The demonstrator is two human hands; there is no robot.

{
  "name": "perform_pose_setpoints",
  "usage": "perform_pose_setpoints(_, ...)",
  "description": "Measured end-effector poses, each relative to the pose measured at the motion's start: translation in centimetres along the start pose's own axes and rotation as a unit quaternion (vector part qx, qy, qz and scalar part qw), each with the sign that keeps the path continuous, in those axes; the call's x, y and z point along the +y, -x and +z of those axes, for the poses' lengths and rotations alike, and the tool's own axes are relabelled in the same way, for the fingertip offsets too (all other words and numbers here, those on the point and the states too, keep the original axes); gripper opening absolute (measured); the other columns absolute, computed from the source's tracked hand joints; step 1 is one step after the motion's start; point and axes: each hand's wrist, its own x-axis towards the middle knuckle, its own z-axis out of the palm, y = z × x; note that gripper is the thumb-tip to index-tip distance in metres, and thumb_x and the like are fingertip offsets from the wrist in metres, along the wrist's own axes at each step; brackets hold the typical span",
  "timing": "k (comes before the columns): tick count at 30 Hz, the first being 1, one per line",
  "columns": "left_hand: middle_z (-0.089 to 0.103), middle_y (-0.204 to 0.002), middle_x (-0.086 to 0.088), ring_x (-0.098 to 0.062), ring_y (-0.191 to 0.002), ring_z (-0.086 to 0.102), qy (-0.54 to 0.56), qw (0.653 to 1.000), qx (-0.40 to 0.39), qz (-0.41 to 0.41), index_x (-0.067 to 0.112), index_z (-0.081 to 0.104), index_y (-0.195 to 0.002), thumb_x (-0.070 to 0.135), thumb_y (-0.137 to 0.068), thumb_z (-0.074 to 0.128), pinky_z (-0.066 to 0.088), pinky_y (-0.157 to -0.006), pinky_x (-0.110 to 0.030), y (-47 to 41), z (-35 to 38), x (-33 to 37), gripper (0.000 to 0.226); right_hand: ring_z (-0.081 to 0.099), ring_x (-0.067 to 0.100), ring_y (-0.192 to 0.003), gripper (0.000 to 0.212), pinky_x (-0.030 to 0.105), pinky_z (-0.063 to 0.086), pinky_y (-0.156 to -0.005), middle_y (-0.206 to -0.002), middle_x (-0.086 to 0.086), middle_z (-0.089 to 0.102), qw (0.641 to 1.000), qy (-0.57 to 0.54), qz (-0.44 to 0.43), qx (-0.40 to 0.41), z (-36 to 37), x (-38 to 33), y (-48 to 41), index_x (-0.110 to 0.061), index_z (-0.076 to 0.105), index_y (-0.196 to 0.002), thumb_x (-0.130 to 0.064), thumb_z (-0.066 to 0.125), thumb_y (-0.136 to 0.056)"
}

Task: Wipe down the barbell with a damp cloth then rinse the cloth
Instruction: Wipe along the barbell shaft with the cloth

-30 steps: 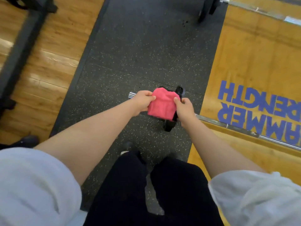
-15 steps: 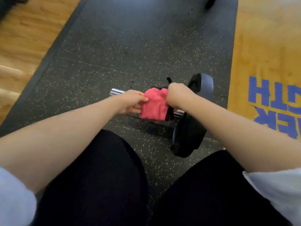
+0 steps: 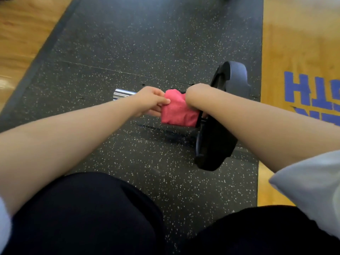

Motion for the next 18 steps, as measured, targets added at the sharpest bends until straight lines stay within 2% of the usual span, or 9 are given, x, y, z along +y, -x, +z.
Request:
perform_pose_setpoints(2,0.065,-0.077,-0.004,-0.008,-0.059,0.063,-0.027,0.999,0.006,0.017,0.009,0.061,-0.094,0.010,-0.093,0.059,0.052,-0.051,-0.019,0.1,0.3,0.3,0.002,0.051,0.031,-0.116,0.037,0.037,0.040,-0.100,-0.135,0.012,0.050,1.000,0.000,-0.002,-0.002,-0.1,0.3,0.7,-0.001,0.045,-0.136,-0.008,0.044,-0.100)
perform_pose_setpoints(5,0.064,-0.076,-0.004,-0.008,-0.058,0.062,-0.066,0.997,0.031,0.036,0.008,0.062,-0.097,0.010,-0.090,0.064,0.052,-0.049,-0.020,0.2,0.7,0.4,0.008,0.045,0.034,-0.129,0.042,0.037,0.039,-0.103,-0.128,0.006,0.049,1.000,-0.011,0.026,0.014,0.3,0.4,1.0,0.001,0.041,-0.139,-0.008,0.048,-0.098)
perform_pose_setpoints(6,0.065,-0.077,-0.005,-0.012,-0.062,0.063,-0.105,0.992,0.048,0.055,0.007,0.062,-0.099,0.013,-0.088,0.067,0.054,-0.052,-0.024,0.1,0.9,0.3,0.013,0.043,0.034,-0.131,0.045,0.037,0.038,-0.103,-0.136,0.008,0.045,0.998,-0.019,0.050,0.025,0.7,0.3,0.8,0.000,0.037,-0.140,-0.010,0.049,-0.098)
perform_pose_setpoints(7,0.065,-0.079,-0.005,-0.016,-0.067,0.064,-0.162,0.981,0.068,0.079,0.006,0.063,-0.100,0.016,-0.085,0.071,0.055,-0.058,-0.027,0.0,1.0,0.2,0.019,0.042,0.033,-0.132,0.046,0.036,0.039,-0.101,-0.140,0.012,0.042,0.996,-0.027,0.072,0.042,1.1,0.2,0.7,-0.003,0.034,-0.141,-0.012,0.048,-0.098)
perform_pose_setpoints(9,0.064,-0.083,-0.003,-0.018,-0.073,0.060,-0.269,0.948,0.113,0.125,0.009,0.064,-0.100,0.024,-0.081,0.074,0.045,-0.065,-0.026,-0.1,1.3,0.1,0.026,0.044,0.032,-0.128,0.047,0.035,0.040,-0.091,-0.139,0.016,0.040,0.987,-0.067,0.091,0.116,1.4,-0.1,0.6,-0.007,0.031,-0.139,-0.016,0.048,-0.096)
perform_pose_setpoints(10,0.062,-0.084,-0.001,-0.017,-0.071,0.057,-0.285,0.939,0.129,0.140,0.010,0.064,-0.102,0.026,-0.081,0.075,0.040,-0.065,-0.024,-0.1,1.3,0.1,0.028,0.045,0.032,-0.126,0.049,0.035,0.039,-0.087,-0.137,0.017,0.039,0.983,-0.077,0.091,0.140,1.5,-0.2,0.5,-0.008,0.030,-0.139,-0.018,0.049,-0.095)
perform_pose_setpoints(12,0.061,-0.086,0.000,-0.011,-0.064,0.054,-0.264,0.941,0.142,0.156,0.011,0.062,-0.107,0.024,-0.081,0.075,0.040,-0.061,-0.024,-0.4,1.3,-0.2,0.032,0.042,0.032,-0.126,0.050,0.035,0.039,-0.091,-0.137,0.016,0.037,0.980,-0.070,0.080,0.167,1.4,-0.5,0.4,-0.009,0.032,-0.139,-0.023,0.051,-0.095)
perform_pose_setpoints(15,0.062,-0.086,-0.001,-0.007,-0.063,0.052,-0.245,0.941,0.153,0.177,0.011,0.058,-0.110,0.020,-0.081,0.074,0.039,-0.056,-0.020,-0.7,1.4,-0.7,0.034,0.036,0.029,-0.130,0.048,0.034,0.037,-0.100,-0.140,0.015,0.036,0.988,-0.044,0.063,0.132,1.5,-1.6,0.5,-0.008,0.038,-0.141,-0.026,0.046,-0.097)
perform_pose_setpoints(18,0.060,-0.096,-0.003,-0.017,-0.085,0.054,-0.285,0.919,0.164,0.216,0.015,0.061,-0.107,0.022,-0.080,0.071,0.041,-0.071,-0.028,-1.0,1.4,-1.2,0.029,0.031,0.032,-0.134,0.057,0.038,0.038,-0.104,-0.144,0.016,0.031,0.995,-0.042,0.070,0.058,2.5,-2.8,-0.3,-0.006,0.032,-0.145,-0.023,0.053,-0.095)
